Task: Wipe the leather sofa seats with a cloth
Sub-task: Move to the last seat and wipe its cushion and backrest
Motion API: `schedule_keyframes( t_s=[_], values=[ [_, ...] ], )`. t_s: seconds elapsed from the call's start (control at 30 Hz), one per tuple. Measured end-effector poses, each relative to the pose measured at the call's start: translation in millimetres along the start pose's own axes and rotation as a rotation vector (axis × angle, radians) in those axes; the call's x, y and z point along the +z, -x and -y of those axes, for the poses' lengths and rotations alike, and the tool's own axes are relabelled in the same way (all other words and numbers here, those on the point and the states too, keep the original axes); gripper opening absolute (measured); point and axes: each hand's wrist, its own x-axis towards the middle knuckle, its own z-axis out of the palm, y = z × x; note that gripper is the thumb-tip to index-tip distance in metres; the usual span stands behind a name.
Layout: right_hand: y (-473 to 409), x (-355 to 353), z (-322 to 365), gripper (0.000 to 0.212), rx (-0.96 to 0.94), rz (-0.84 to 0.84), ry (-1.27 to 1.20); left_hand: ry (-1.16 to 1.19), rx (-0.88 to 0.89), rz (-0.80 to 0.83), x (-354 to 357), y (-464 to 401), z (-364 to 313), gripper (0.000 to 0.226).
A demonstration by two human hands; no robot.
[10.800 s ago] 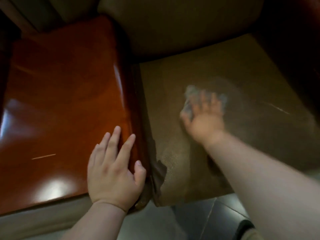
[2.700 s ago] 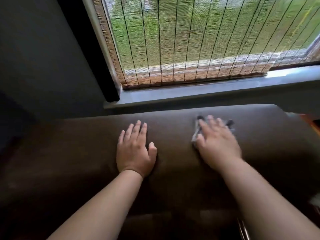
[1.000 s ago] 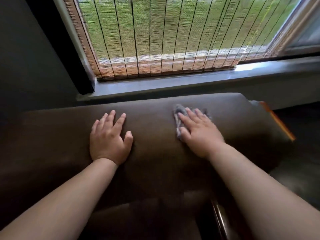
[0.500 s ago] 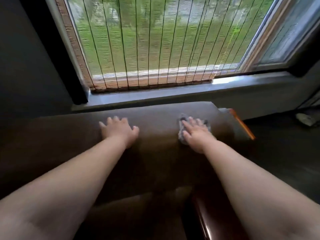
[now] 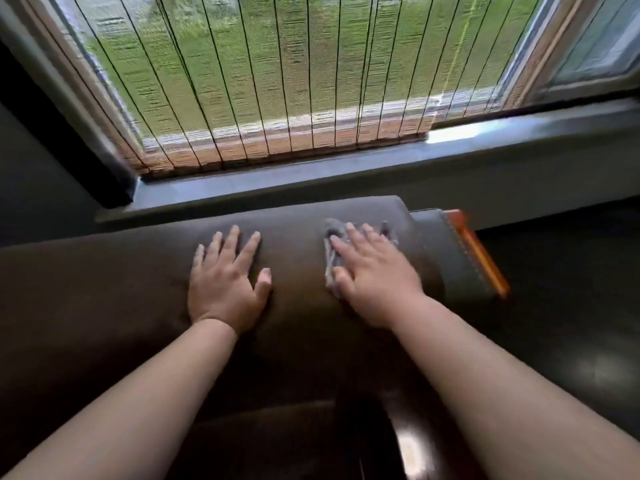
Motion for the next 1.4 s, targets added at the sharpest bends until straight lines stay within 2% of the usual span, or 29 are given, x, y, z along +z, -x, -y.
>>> schedule_keyframes(
  t_s=[0.1, 0.13, 0.17, 0.27, 0.33, 0.4, 0.53, 0.6, 0.67, 0.77, 0.83, 0.9, 1.0, 1.07, 1.2, 1.33, 1.4],
  values=[
    [-29.1, -20.5, -56.8, 0.061, 0.404, 0.011, -0.167, 0.015, -0.013, -0.037, 2.5, -1.7, 2.7, 0.072],
    [-40.2, -21.5, -50.8, 0.062, 0.452, 0.033, -0.179, 0.025, -0.014, -0.031, 3.5, -3.2, 4.0, 0.072],
    [-49.4, -18.8, -30.3, 0.063, 0.408, 0.048, -0.152, 0.026, -0.009, -0.028, 5.1, -2.5, 4.4, 0.072],
    [-62.6, 0.7, 51.0, 0.064, -0.029, 0.053, -0.074, 0.014, -0.002, -0.038, 5.7, -1.5, 3.2, 0.072],
    [-65.4, 5.7, 67.4, 0.064, -0.201, 0.087, -0.050, 0.021, 0.002, -0.060, 4.8, -4.1, 4.2, 0.072],
    [-73.1, -0.5, 39.8, 0.065, -0.186, 0.065, -0.030, 0.028, -0.010, -0.061, 6.0, -3.6, 3.3, 0.073],
    [-92.6, -27.9, -50.4, 0.060, 0.226, 0.032, -0.042, 0.036, -0.009, -0.078, 7.2, -1.6, 3.0, 0.072],
    [-98.0, -34.9, -56.9, 0.057, 0.361, 0.004, -0.044, 0.034, -0.011, -0.082, 8.1, -2.4, 4.5, 0.072],
    [-95.8, -28.4, -21.6, 0.058, 0.272, 0.031, -0.009, 0.035, -0.009, -0.070, 8.7, -3.1, 4.5, 0.072],
    [-64.5, -6.1, 42.1, 0.063, -0.072, 0.083, 0.026, 0.046, -0.004, -0.085, 6.6, -2.8, 4.2, 0.072],
    [-47.0, -6.7, 34.3, 0.063, -0.119, 0.076, -0.001, 0.048, 0.001, -0.073, 5.9, -2.8, 4.6, 0.072],
    [-47.1, -8.6, -7.3, 0.063, 0.022, 0.028, -0.015, 0.039, -0.008, -0.052, 5.2, -2.7, 4.6, 0.072],
    [-40.3, -15.3, -70.1, 0.062, 0.397, -0.024, -0.210, 0.033, 0.000, -0.035, 3.3, -2.8, 4.1, 0.072],
    [-26.8, -5.6, -73.1, 0.060, 0.509, -0.107, -0.324, 0.045, 0.004, -0.038, 1.7, -2.8, 4.1, 0.072],
    [5.5, 27.2, -19.0, 0.064, 0.549, -0.367, -0.154, 0.062, 0.005, -0.043, -1.2, -2.0, 1.9, 0.073],
    [41.8, 87.2, 43.0, 0.065, 0.551, -0.472, -0.163, 0.052, 0.023, -0.055, 2.2, -1.0, 3.9, 0.072],
    [48.1, 105.1, 46.0, 0.068, 0.528, -0.504, -0.204, 0.041, 0.045, -0.065, 3.6, -1.3, 3.8, 0.070]
  ],
)
